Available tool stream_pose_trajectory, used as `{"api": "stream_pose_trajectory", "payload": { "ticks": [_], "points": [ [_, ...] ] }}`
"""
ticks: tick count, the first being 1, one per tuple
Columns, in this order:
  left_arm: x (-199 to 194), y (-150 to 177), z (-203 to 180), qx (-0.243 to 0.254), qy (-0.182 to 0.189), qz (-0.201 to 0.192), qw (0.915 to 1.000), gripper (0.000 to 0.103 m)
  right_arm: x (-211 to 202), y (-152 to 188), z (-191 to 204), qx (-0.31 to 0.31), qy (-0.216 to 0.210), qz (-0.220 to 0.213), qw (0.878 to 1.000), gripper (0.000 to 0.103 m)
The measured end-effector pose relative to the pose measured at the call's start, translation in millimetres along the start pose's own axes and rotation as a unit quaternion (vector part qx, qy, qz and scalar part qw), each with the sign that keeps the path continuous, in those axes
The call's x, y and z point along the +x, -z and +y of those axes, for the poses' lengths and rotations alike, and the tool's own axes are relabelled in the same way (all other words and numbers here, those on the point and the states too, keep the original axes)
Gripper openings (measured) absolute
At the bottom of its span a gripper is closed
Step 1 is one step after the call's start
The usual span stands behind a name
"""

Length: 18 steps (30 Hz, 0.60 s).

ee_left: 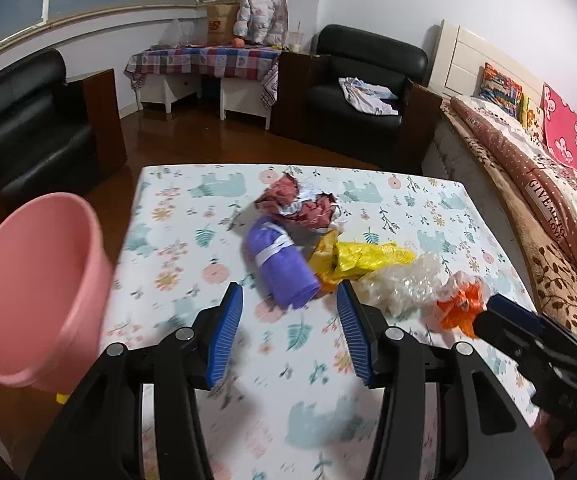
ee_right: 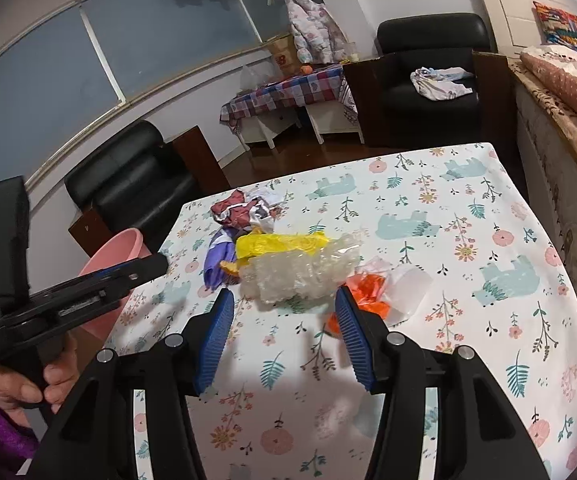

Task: Collect trash
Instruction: 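Grasp the purple cloth with the left gripper and lift it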

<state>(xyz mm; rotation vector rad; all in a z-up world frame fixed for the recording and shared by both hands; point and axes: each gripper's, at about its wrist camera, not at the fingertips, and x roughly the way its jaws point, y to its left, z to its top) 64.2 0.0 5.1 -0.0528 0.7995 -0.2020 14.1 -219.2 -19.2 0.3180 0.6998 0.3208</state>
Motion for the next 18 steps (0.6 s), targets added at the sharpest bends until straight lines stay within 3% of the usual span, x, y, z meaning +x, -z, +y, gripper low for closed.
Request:
{"api": "stream_pose_trajectory", "payload": {
  "ticks": [8,13,15,18],
  "points": [
    [48.1,-14.4,-3.5,-0.027,-0.01,0.027,0.9992,0.049,7.0,-2.9,-13.4,0.013,-0.009,0.003,1.0,0.052],
    [69.7,-9.6,7.1,-0.043,-0.019,0.066,0.9967,0.033,10.5,-8.8,-16.6,0.013,-0.016,0.0,1.0,0.052],
    [72.3,-5.5,10.9,-0.046,-0.029,0.072,0.9959,0.022,13.0,-12.7,-17.2,0.012,-0.018,0.0,1.0,0.052],
    [69.2,-1.8,18.2,-0.055,-0.027,0.073,0.9955,0.016,18.5,-17.5,-18.1,0.01,-0.018,0.001,1.0,0.052]
  ]
}}
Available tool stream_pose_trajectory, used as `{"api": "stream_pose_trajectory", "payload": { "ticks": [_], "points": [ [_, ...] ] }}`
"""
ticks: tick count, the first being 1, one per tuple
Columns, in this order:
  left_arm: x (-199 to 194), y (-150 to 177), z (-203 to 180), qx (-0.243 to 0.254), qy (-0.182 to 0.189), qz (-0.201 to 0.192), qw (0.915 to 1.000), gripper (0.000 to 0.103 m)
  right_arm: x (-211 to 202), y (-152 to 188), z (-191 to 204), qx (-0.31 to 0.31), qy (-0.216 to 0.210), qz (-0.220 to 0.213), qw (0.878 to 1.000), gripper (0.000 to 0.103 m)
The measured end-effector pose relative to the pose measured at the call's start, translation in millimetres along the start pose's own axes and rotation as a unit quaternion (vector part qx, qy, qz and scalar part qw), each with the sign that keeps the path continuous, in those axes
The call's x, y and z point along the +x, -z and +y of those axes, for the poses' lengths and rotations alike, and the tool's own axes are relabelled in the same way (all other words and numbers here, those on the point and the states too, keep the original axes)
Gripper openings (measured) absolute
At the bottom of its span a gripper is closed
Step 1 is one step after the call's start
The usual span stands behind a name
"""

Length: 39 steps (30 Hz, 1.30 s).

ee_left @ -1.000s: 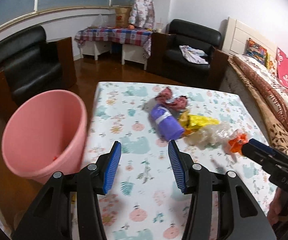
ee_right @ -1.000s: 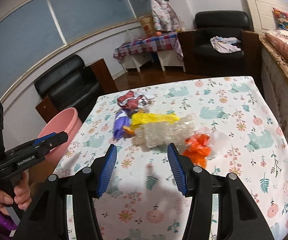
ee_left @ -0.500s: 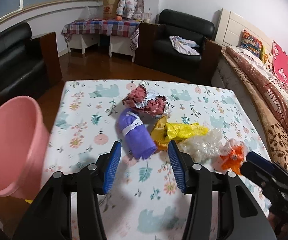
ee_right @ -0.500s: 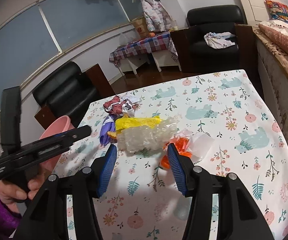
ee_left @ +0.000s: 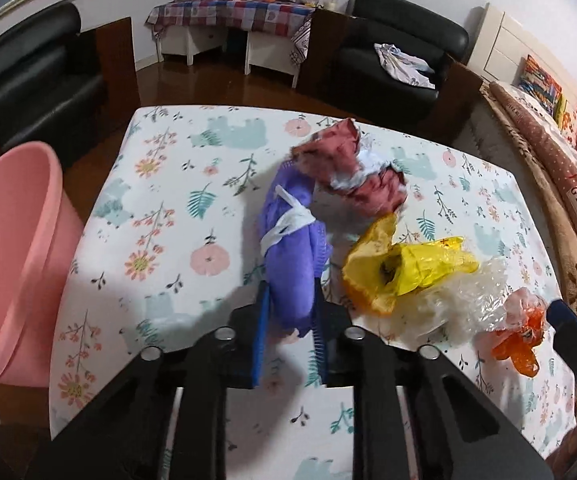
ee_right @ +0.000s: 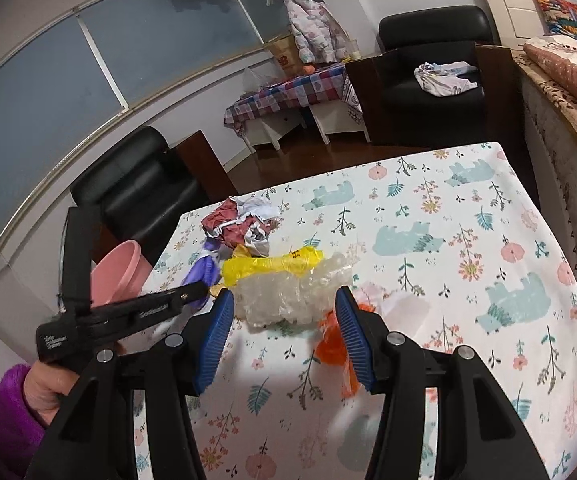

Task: Collect trash
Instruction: 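Grasp the purple cloth with the left gripper and lift it, then hold the purple cloth up while the right gripper grasps the clear plastic bag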

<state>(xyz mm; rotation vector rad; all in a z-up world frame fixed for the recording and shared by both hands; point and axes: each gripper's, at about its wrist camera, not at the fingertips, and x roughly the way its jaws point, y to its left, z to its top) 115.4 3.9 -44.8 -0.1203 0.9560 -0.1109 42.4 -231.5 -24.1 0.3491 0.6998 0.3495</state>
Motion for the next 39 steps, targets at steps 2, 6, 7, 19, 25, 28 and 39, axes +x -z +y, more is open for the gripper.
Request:
{"api": "stream_pose_trajectory", "payload": {
  "ticks": [2,6,7,19,25,28,39],
  "points": [
    [-5.9,2.0,4.9,-0.002,-0.001,-0.004,1.0,0.015,4.3,-1.6,-1.7,0.004,-0.002,0.005,1.0,0.052],
    [-18.9,7.6,8.6,0.004,-0.01,-0.016,0.9998,0.015,14.1,-2.0,7.6,0.006,-0.033,0.026,0.999,0.052],
    [-22.2,9.6,9.6,0.005,-0.011,-0.018,0.9998,0.015,16.6,-2.2,12.5,0.003,-0.038,0.028,0.999,0.052],
    [-34.8,19.7,16.3,0.005,0.0,-0.016,0.9999,0.015,61.0,-1.0,37.7,-0.063,0.101,0.042,0.992,0.05],
    [-41.0,23.3,18.0,0.005,0.01,-0.019,0.9998,0.015,50.7,7.4,28.8,-0.07,0.071,0.051,0.994,0.034],
    [-49.5,25.5,18.4,0.007,0.014,-0.027,0.9995,0.015,41.6,7.9,26.6,-0.055,0.044,0.051,0.996,0.032],
    [-78.4,38.3,26.7,0.006,0.018,-0.044,0.9988,0.015,12.1,35.3,80.8,-0.176,-0.078,0.107,0.975,0.034]
  ]
}}
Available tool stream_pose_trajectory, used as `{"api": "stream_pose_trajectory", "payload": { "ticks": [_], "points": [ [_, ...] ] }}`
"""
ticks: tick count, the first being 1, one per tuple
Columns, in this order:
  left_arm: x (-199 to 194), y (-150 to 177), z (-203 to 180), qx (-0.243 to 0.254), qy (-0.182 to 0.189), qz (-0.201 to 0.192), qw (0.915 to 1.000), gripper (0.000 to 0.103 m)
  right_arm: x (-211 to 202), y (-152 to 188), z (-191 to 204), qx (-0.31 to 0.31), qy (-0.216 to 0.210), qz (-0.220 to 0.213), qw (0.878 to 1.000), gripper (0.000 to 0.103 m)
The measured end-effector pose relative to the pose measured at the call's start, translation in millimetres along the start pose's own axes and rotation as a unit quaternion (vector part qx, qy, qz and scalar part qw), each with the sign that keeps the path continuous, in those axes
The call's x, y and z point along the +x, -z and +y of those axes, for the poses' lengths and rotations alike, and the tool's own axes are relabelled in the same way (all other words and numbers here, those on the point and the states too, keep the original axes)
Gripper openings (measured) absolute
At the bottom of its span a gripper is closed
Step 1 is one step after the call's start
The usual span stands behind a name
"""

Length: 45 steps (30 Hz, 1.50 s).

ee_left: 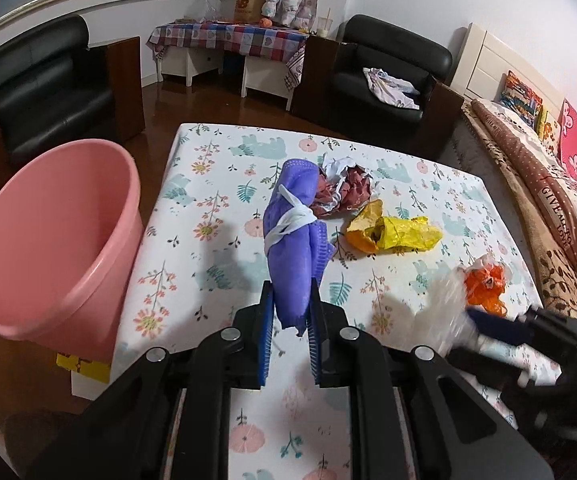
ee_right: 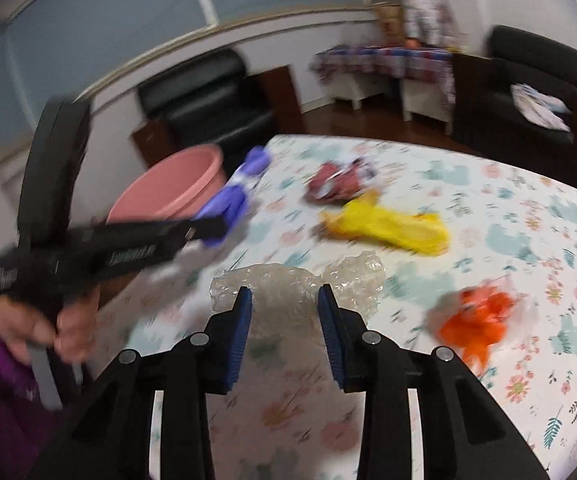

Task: Collect trash
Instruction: 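Hold the purple cloth up while the right gripper grasps the clear plastic bag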

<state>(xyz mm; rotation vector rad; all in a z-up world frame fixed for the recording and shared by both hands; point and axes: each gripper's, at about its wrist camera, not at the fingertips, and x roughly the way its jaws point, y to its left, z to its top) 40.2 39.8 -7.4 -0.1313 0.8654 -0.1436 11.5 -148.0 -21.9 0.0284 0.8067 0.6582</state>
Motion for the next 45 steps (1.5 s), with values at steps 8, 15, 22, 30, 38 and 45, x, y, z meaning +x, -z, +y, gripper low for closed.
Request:
{"api": "stream_pose_trajectory", "payload": {
  "ticks": [8,15,22,30,38,45],
  "points": [
    [-14.5,11.8,3.9,-0.004,0.004,-0.004,1.0,0.015,4.9,23.5,13.9,-0.023,-0.001,0.045,0.999,0.039],
    [-24.9,13.3,6.7,-0.011,0.018,-0.017,0.9996,0.015,-0.3,34.0,7.2,-0.009,0.05,0.07,0.996,0.04],
    [-29.8,17.0,6.2,-0.007,0.031,-0.022,0.9993,0.015,-11.8,44.1,-6.6,0.026,0.086,0.077,0.993,0.04],
    [-34.0,17.8,7.1,-0.009,0.043,-0.028,0.9986,0.015,-31.1,44.5,-20.0,0.06,0.131,0.066,0.987,0.04],
    [-38.8,20.9,5.9,-0.003,0.05,-0.029,0.9983,0.015,-43.4,38.0,-6.9,0.094,0.082,0.041,0.991,0.041],
    [-41.1,21.8,5.7,0.0,0.049,-0.03,0.9983,0.015,-18.4,42.1,2.3,0.096,0.079,0.07,0.99,0.041]
  ]
}}
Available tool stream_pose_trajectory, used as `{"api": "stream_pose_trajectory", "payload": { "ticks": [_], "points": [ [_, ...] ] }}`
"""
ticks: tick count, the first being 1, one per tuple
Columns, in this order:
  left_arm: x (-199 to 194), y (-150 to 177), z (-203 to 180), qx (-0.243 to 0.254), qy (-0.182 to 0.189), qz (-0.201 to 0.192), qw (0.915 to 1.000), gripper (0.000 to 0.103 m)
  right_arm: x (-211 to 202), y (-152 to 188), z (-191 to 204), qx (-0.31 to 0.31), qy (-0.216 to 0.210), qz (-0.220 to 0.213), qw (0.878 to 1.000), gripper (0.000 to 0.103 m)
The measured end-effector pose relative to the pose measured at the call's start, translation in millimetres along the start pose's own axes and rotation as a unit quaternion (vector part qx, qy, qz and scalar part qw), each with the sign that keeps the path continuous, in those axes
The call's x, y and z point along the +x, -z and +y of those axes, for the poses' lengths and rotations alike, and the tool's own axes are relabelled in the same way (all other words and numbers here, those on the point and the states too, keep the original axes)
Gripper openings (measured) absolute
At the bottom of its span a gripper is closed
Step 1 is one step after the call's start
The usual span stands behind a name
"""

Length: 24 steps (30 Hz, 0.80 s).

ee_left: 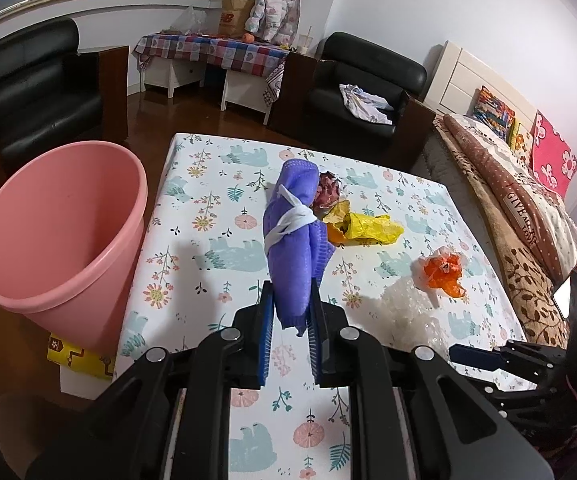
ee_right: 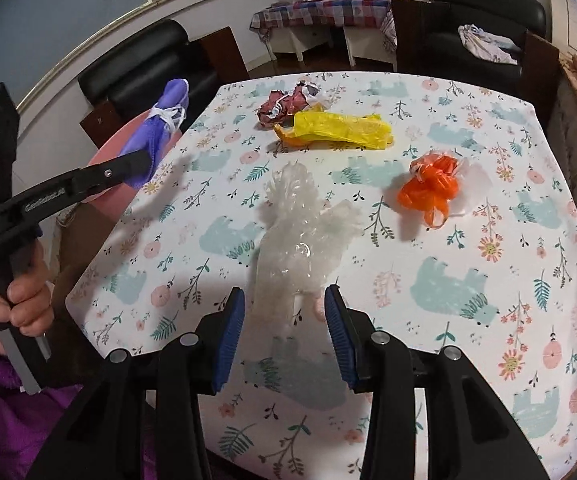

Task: Collect trash
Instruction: 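Hold the purple cloth up while the right gripper grasps the clear plastic bag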

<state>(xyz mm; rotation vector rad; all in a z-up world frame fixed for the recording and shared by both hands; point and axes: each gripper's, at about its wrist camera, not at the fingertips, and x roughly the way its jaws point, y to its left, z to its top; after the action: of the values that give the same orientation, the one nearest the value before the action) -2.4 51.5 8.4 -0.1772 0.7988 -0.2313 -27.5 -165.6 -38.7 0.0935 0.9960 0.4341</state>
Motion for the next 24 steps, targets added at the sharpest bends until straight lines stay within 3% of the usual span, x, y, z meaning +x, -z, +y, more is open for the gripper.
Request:
{"api": "stream_pose_trajectory", "payload": {
  "ticks": [6,12,18,22,23,24],
  "points": [
    [-1.8,0.5,0.3,0.0,0.001,0.0,1.0,0.015,-1.8,-1.9,-5.3,0.027,-0.024,-0.006,0.999,0.043],
    [0.5,2.8,-3.2,0.006,0.004,0.004,1.0,0.015,-1.0,-6.5,-4.4,0.033,-0.017,-0.012,0.999,0.045],
    [2.2,3.5,-5.3,0.01,0.003,0.007,0.9999,0.015,-3.1,-12.0,9.8,0.0,0.006,-0.038,0.999,0.045],
    [4.7,3.7,-3.1,0.007,0.001,0.01,0.9999,0.015,9.7,-10.6,5.4,0.008,0.017,-0.017,1.0,0.045],
    [5.1,4.1,-2.8,0.006,0.001,0.011,0.9999,0.015,13.7,-9.5,3.3,0.013,0.017,-0.009,1.0,0.044],
    [5.1,4.2,-2.6,0.006,0.002,0.01,0.9999,0.015,15.8,-8.8,1.6,0.016,0.016,-0.004,1.0,0.034]
  ]
}}
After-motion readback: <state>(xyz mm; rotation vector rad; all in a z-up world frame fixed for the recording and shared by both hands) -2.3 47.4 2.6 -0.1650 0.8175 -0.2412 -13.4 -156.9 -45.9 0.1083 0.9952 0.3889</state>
